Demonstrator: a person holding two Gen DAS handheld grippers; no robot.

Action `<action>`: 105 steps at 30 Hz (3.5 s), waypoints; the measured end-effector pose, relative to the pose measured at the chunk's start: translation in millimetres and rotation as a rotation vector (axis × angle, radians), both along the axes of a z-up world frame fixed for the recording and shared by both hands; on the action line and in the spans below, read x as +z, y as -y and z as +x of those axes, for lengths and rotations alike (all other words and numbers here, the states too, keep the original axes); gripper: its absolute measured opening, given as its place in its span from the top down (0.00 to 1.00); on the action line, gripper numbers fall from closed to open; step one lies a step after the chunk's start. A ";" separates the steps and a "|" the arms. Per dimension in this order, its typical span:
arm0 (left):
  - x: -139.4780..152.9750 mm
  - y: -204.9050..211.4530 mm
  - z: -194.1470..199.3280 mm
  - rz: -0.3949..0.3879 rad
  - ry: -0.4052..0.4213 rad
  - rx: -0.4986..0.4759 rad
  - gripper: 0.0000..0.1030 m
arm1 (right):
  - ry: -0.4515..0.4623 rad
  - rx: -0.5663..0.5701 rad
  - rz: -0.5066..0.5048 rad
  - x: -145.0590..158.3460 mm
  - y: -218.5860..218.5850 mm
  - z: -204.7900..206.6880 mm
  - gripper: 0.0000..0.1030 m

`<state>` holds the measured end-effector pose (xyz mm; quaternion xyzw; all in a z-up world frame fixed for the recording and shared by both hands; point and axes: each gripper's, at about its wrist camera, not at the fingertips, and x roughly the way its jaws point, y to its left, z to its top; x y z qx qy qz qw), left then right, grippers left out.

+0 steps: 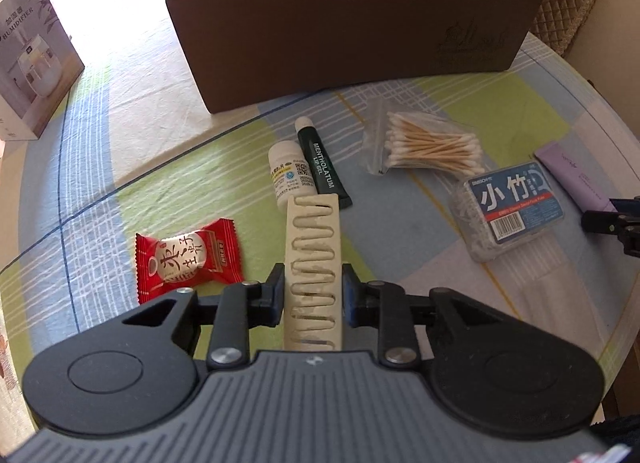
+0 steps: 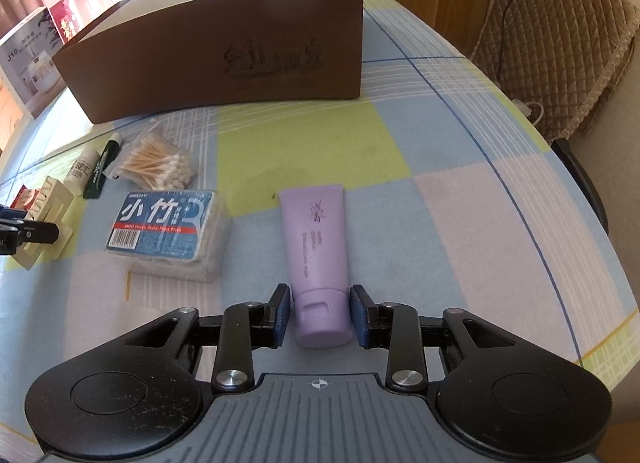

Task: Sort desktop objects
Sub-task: 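Grasp purple tube with right tool while left tool grasps white zigzag strip, then carry both items to brown box and open left tool releasing strip, then lower purple tube into brown box and open right tool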

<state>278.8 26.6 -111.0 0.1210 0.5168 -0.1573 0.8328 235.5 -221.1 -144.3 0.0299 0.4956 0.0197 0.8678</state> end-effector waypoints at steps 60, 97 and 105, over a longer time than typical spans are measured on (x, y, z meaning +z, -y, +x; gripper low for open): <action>130.8 41.4 131.6 -0.145 0.281 0.107 0.77 | 0.276 0.109 0.078 129.2 -20.2 165.4 0.70; 35.9 53.1 254.6 0.071 0.109 0.084 0.71 | 0.090 0.057 -0.063 60.6 -19.6 265.4 0.70; 37.1 52.6 251.7 0.076 0.117 0.079 0.64 | 0.086 0.079 -0.122 56.6 -26.1 271.2 0.70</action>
